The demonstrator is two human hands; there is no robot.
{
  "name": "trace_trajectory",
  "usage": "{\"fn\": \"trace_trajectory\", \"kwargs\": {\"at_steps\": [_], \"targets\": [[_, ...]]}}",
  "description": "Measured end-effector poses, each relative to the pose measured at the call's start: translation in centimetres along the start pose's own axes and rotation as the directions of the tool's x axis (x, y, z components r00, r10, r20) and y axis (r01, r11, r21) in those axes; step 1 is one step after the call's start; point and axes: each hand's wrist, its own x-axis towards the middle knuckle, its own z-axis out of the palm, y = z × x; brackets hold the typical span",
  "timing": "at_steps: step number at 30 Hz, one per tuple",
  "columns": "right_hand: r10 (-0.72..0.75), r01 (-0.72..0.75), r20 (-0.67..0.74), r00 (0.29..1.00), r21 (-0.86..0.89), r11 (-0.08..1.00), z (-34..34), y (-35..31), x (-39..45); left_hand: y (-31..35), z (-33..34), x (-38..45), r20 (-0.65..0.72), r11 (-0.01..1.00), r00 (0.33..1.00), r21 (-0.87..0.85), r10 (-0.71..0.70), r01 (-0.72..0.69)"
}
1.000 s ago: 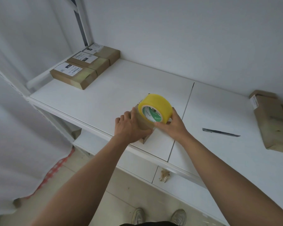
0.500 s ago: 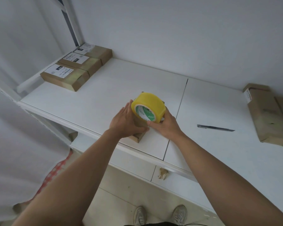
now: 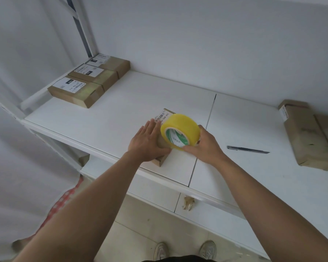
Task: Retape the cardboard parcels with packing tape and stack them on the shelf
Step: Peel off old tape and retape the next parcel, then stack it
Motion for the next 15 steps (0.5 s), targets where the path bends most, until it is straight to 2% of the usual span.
{"fn": "trace_trajectory", "kwargs": {"at_steps": [6, 9, 15], "targets": [[0.083, -0.073, -0.013, 0.996, 0.355, 0.932, 2.4, 0.5, -1.0, 0.4, 0.0, 0.5, 0.039, 0.995, 0.998, 0.081, 0.053, -0.056], [0.094, -0.069, -0.047, 0.994, 0.386, 0.920, 3.4, 1.1, -0.8, 0.4, -0.2, 0.8, 0.062, 0.993, 0.994, 0.067, 0.093, -0.098], [0.109, -0.087, -0.046, 0.993, 0.339, 0.937, 2.7, 0.7, -1.0, 0.2, -0.1, 0.9, 0.067, 0.997, 0.995, 0.018, 0.074, -0.076]]}}
